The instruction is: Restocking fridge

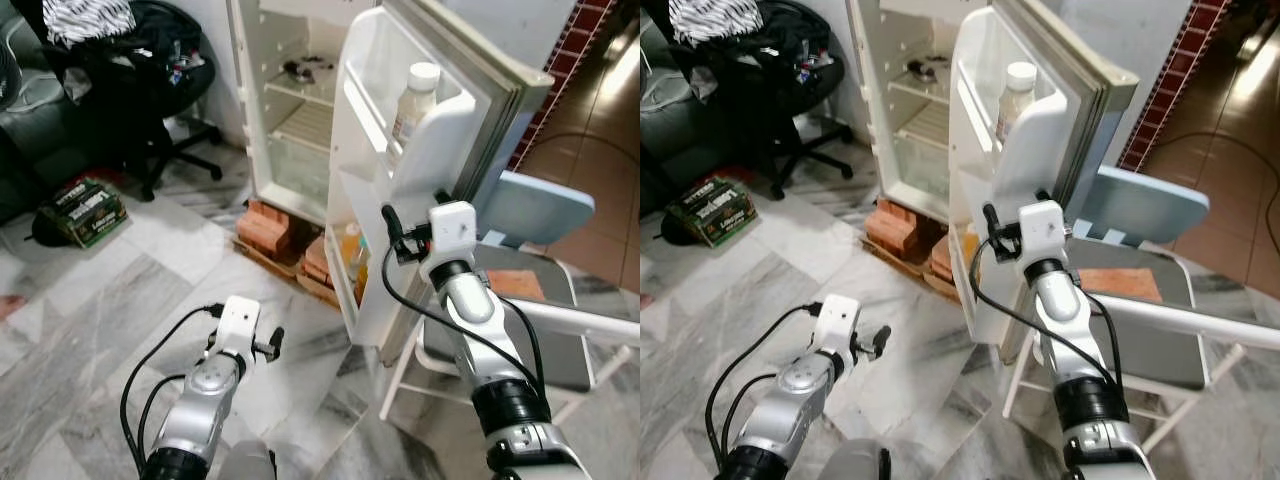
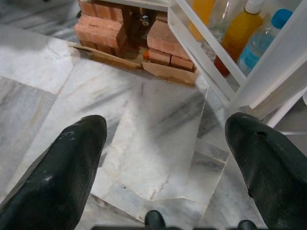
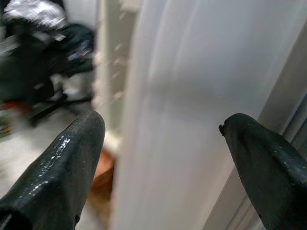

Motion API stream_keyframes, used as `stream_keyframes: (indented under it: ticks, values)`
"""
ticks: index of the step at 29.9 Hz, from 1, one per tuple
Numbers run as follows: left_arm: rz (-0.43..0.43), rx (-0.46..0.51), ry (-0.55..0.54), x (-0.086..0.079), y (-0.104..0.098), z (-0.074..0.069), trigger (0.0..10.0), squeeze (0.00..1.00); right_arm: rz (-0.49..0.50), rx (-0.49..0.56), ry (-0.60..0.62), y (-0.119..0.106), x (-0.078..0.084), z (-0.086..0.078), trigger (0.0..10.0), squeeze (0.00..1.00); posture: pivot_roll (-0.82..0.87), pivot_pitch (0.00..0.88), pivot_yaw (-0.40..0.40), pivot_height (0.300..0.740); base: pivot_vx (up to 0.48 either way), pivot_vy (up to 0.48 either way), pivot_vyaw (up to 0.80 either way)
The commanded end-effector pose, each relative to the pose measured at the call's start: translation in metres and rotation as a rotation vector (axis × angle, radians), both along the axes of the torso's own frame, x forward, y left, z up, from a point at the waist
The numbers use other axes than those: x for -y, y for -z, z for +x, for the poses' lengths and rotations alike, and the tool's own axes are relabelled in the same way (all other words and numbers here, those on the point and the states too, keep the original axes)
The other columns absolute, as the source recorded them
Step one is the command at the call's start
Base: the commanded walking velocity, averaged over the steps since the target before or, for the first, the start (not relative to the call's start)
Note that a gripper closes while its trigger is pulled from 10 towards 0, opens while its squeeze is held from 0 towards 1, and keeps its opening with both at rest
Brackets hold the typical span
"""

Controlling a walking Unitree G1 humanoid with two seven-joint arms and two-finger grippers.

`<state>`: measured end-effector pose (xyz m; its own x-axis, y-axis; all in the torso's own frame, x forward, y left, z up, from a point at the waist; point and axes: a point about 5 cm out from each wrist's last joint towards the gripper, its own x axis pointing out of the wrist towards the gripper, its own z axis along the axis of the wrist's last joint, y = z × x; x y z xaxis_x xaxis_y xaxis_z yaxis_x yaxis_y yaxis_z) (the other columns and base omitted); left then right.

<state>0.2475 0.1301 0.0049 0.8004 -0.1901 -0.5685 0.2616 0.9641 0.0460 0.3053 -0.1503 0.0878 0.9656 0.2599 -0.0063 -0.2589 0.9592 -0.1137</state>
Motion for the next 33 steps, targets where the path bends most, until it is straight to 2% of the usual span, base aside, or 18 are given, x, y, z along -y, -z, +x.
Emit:
stream_keyframes:
  ticks: [1, 3, 7, 10, 13, 17, 21, 26, 27, 28, 31, 33]
  values:
    - [0.016, -0.014, 0.018, -0.001, 0.001, 0.000, 10.0, 0.00, -0.014, -0.098, -0.083, 0.013, -0.003, -0.009, 10.0, 0.00, 0.13, 0.000, -0.006, 0.740, 0.000, 0.000, 0.00]
    - [0.017, -0.017, 0.024, -0.001, 0.001, 0.000, 10.0, 0.00, -0.073, -0.164, -0.075, 0.027, 0.004, -0.016, 10.0, 0.00, 0.12, 0.000, -0.005, 0.740, 0.000, 0.000, 0.00]
    - [0.018, -0.024, 0.032, -0.001, 0.001, 0.000, 10.0, 0.00, -0.077, -0.187, -0.010, 0.031, 0.017, -0.017, 10.0, 0.00, 0.12, 0.000, -0.002, 0.740, 0.000, 0.000, 0.00]
    - [0.022, -0.030, 0.042, 0.000, 0.001, 0.000, 10.0, 0.00, -0.097, -0.159, 0.038, 0.023, 0.026, -0.008, 10.0, 0.00, 0.12, 0.000, 0.001, 0.740, 0.000, 0.000, 0.00]
    - [0.029, -0.034, 0.047, -0.001, 0.001, 0.000, 10.0, 0.00, -0.123, -0.102, 0.157, 0.006, 0.048, 0.007, 10.0, 0.00, 0.13, 0.000, 0.003, 0.740, 0.000, 0.000, 0.00]
    - [0.037, -0.035, 0.045, -0.003, 0.001, 0.000, 10.0, 0.00, -0.146, -0.029, 0.258, -0.016, 0.066, 0.017, 10.0, 0.00, 0.13, 0.000, 0.002, 0.740, 0.000, 0.000, 0.00]
    - [0.043, -0.032, 0.048, -0.004, 0.001, 0.000, 10.0, 0.00, -0.106, 0.011, 0.275, -0.030, 0.070, 0.020, 10.0, 0.00, 0.13, 0.000, 0.003, 0.740, 0.000, 0.000, 0.00]
    - [0.047, -0.032, 0.050, -0.004, 0.001, -0.001, 10.0, 0.00, -0.111, -0.001, 0.233, -0.032, 0.069, 0.021, 10.0, 0.00, 0.13, 0.000, 0.003, 0.740, 0.000, 0.000, 0.00]
    - [0.049, -0.032, 0.051, -0.004, 0.000, -0.001, 10.0, 0.00, -0.102, -0.054, 0.157, -0.025, 0.066, 0.018, 10.0, 0.00, 0.13, 0.000, 0.003, 0.740, 0.000, 0.000, 0.00]
    - [0.049, -0.033, 0.050, -0.004, 0.000, -0.001, 10.0, 0.00, -0.116, -0.076, 0.144, -0.021, 0.067, 0.014, 10.0, 0.00, 0.13, 0.000, 0.003, 0.740, 0.000, 0.000, 0.00]
    - [0.050, -0.035, 0.050, -0.005, 0.000, -0.001, 10.0, 0.00, -0.138, -0.113, 0.177, -0.012, 0.075, 0.003, 10.0, 0.00, 0.12, 0.000, 0.001, 0.740, 0.000, 0.000, 0.00]
    - [0.051, -0.037, 0.050, -0.005, 0.001, -0.002, 10.0, 0.00, -0.123, -0.116, 0.206, -0.008, 0.078, -0.011, 10.0, 0.00, 0.11, 0.000, 0.003, 0.740, 0.000, 0.000, 0.00]
